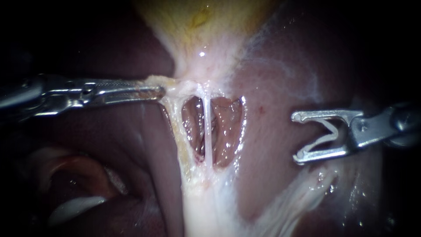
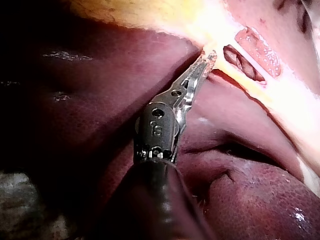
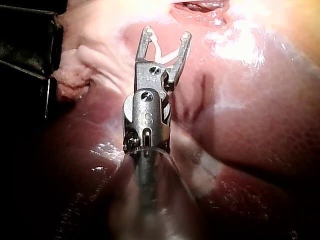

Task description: Grabbing gallbladder

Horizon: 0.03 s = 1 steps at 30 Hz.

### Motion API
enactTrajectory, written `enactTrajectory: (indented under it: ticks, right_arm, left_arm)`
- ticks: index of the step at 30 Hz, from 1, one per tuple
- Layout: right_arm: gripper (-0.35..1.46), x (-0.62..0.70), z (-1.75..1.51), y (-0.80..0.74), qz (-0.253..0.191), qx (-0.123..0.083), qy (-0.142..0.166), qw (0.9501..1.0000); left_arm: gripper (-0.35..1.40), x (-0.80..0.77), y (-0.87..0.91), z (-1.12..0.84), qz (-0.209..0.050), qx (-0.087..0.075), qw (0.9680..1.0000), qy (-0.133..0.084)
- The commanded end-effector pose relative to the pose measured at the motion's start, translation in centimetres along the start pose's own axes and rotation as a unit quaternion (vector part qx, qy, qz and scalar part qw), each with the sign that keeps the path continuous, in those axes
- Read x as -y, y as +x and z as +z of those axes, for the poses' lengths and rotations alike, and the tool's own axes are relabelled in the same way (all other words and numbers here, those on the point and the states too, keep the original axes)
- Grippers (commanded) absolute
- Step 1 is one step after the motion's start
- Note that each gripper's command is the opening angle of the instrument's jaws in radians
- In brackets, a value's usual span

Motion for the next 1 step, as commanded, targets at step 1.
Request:
enactTrajectory:
  ticks: [1]
  right_arm:
    - [0.41, 0.0, 0.0, 0.0, 0.003, 0.0, 0.0, 1.0]
  left_arm:
    - [-0.35, 0.0, 0.01, 0.01, 0.0, 0.0, 1.0, 0.0]
